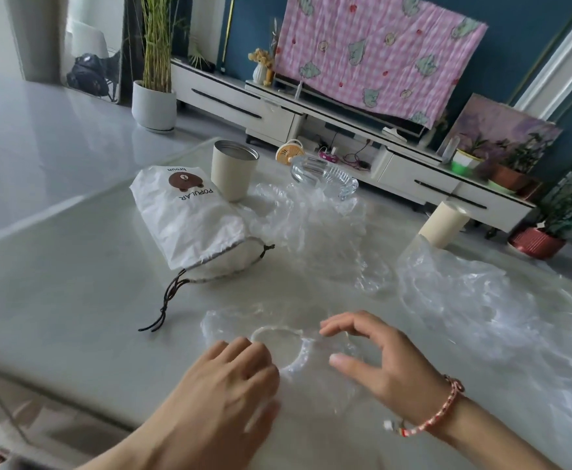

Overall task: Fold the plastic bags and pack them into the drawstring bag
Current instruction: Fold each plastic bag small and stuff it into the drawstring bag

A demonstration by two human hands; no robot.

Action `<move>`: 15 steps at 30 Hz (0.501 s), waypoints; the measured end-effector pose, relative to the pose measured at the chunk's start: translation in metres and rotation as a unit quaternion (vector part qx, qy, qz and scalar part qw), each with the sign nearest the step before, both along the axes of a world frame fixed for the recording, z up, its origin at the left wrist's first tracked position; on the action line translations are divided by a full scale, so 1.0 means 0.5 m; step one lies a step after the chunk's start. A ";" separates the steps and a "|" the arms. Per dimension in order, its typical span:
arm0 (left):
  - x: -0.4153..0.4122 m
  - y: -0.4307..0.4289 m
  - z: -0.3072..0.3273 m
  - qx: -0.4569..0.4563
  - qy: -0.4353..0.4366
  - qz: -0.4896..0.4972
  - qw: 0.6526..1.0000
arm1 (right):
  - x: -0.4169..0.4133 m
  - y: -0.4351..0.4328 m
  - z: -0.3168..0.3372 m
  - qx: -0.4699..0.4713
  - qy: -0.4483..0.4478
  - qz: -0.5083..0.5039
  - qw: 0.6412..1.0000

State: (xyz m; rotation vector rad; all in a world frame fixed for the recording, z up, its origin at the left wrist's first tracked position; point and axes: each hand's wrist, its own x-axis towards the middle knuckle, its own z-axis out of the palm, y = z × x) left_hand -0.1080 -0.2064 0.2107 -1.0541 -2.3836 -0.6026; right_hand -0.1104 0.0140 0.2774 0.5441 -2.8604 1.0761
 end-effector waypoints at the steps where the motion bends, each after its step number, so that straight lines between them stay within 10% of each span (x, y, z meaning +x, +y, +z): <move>1: -0.003 -0.001 0.002 0.003 -0.006 0.002 1.000 | 0.009 -0.009 0.007 0.030 -0.024 0.027 0.999; 5: -0.017 -0.010 0.026 0.088 -0.116 0.035 0.989 | 0.016 -0.025 -0.022 0.161 -0.046 0.084 0.982; 8: -0.035 -0.025 0.025 0.153 -0.194 0.023 0.969 | 0.000 -0.025 -0.050 0.071 0.022 0.040 0.996; 15: -0.045 -0.024 0.008 0.173 -0.187 0.088 0.963 | -0.059 -0.037 -0.034 -0.104 -0.148 -0.088 0.980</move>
